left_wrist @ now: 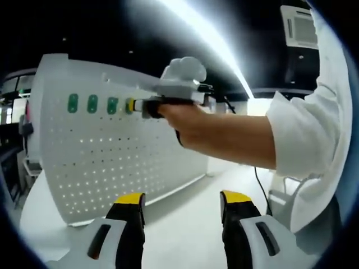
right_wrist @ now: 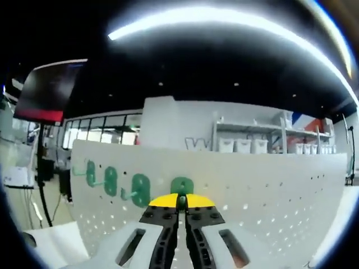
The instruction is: Insert the hook assembly into the mounting plate slot until the hook locks in place.
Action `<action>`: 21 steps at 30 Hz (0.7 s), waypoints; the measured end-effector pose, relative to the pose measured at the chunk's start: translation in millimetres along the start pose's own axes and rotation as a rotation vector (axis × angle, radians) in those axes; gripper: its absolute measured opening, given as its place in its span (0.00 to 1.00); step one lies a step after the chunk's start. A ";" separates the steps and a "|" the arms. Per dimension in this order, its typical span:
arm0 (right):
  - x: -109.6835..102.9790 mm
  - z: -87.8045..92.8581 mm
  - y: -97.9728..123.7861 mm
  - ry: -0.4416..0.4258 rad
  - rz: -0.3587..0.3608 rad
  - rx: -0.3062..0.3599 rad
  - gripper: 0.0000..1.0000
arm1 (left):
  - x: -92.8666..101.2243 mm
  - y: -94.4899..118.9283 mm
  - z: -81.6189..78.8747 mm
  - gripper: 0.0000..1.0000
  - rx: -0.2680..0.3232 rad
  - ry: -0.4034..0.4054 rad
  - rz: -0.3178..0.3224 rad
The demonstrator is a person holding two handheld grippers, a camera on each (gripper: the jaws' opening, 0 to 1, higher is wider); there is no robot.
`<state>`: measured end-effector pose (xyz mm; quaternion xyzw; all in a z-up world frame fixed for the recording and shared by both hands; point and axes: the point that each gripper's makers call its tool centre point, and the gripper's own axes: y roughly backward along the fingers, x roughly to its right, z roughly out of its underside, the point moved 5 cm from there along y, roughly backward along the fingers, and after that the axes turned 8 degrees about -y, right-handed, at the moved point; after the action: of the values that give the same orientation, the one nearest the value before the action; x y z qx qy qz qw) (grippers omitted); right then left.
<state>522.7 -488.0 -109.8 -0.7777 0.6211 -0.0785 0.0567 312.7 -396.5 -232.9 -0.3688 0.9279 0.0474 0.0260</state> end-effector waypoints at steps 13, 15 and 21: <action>-1.7 3.7 0.9 0.022 -0.004 -0.034 0.05 | -1.3 0.4 -1.1 0.55 0.006 0.007 -0.004; 0.2 5.6 2.2 0.014 0.002 -0.046 0.09 | -1.7 0.4 -1.6 0.56 0.008 0.005 -0.007; 3.7 4.1 15.2 -0.057 -0.010 -0.044 0.27 | -3.9 1.0 -2.7 0.57 0.009 0.003 -0.018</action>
<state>509.7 -495.0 -116.5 -0.7839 0.6167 -0.0432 0.0569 314.9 -393.4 -229.9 -0.3773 0.9248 0.0424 0.0266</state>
